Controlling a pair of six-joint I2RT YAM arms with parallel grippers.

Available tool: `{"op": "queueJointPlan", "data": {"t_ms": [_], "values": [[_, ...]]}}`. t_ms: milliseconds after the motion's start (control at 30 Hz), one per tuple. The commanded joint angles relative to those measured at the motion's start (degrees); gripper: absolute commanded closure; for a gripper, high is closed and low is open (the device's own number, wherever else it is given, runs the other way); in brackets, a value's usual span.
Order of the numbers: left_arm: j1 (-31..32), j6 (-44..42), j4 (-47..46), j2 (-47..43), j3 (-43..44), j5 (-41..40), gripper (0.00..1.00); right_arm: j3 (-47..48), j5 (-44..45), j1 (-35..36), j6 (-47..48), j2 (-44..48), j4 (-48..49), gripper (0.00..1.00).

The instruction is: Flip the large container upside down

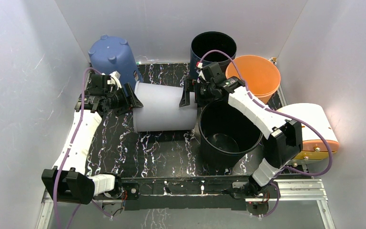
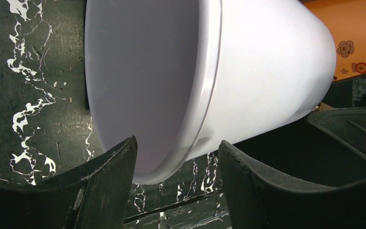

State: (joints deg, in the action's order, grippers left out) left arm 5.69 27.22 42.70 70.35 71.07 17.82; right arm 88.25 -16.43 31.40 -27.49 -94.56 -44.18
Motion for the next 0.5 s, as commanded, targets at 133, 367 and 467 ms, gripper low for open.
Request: {"op": "queueJointPlan", "data": {"t_ms": [133,367,467], "values": [[-0.3,-1.4,-2.8,-1.5,-4.5,3.4,0.42,-4.3,-11.8,-0.8,-4.1,5.6,17.0,0.02],[-0.3,-1.8,-4.9,-0.5,-6.0,4.9,0.42,-6.3,-16.1,-0.8,-6.1,8.5,24.3,0.02],[-0.3,-1.8,-5.1,-0.3,-6.2,5.5,0.42,-6.6,-18.5,-0.9,-7.7,8.8,25.8,0.02]]}}
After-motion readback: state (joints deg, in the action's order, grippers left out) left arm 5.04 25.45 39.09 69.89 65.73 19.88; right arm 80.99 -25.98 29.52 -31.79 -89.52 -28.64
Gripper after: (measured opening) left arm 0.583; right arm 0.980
